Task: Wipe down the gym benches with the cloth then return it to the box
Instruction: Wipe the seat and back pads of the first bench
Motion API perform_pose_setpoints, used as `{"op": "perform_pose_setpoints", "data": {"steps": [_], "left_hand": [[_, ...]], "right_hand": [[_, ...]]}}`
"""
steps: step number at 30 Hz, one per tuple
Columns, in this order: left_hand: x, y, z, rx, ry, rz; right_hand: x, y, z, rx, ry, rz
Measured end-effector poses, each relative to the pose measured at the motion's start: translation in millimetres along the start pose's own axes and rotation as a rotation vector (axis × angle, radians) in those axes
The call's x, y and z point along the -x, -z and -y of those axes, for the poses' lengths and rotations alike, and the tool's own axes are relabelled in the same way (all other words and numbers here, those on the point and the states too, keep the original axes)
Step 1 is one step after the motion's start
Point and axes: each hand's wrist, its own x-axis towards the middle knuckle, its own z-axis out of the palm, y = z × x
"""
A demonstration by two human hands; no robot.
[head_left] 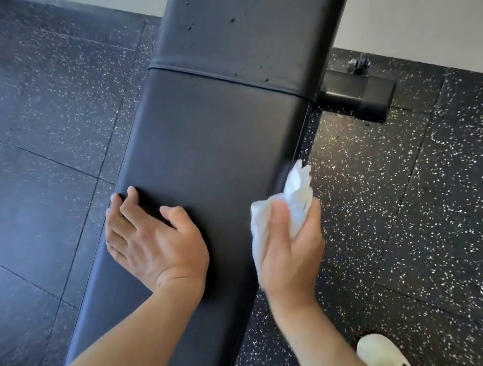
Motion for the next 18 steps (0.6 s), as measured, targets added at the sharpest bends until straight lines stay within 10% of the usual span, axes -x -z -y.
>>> {"op": "perform_pose_setpoints", "data": {"steps": [8, 18], "left_hand": [[-0.7, 1.0, 0.8, -0.001, 0.004, 0.019], [-3.9, 2.0, -0.1, 0.022, -0.012, 0.05]], "right_hand": [[-119.5, -20.5, 31.4, 0.004, -0.015, -0.138], [81.8, 4.6, -11.0, 0.037, -0.104, -0.078]]}}
